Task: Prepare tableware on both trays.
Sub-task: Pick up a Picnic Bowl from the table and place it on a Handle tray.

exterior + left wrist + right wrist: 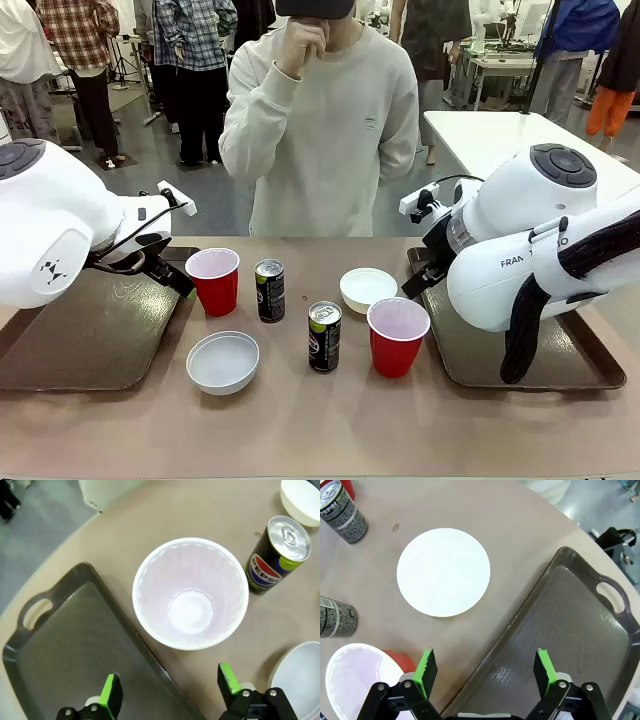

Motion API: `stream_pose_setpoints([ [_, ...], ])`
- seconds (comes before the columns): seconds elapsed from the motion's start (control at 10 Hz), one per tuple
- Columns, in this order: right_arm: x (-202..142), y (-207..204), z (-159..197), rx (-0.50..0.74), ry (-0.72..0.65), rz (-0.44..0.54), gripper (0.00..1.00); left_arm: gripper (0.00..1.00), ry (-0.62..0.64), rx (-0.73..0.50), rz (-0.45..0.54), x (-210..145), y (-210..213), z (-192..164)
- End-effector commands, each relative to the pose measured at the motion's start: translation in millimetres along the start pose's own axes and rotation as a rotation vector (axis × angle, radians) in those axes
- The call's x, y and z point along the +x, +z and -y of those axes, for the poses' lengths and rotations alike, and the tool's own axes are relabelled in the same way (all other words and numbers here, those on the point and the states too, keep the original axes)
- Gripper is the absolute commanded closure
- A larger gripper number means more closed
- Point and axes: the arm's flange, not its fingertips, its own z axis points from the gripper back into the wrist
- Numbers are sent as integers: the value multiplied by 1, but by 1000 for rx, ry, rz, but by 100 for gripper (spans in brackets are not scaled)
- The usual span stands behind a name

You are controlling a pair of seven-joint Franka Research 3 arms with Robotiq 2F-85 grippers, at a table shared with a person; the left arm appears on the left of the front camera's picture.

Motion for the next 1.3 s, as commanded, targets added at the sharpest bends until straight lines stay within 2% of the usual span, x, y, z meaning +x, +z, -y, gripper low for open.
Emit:
stream_pose_setpoints([
  [0.0, 0, 0, 0, 0, 0, 0, 0, 0, 0, 0, 0, 0, 0, 0],
  [1.2, 0, 0, 0, 0, 2, 0, 0, 0, 0, 0, 0, 0, 0, 0],
])
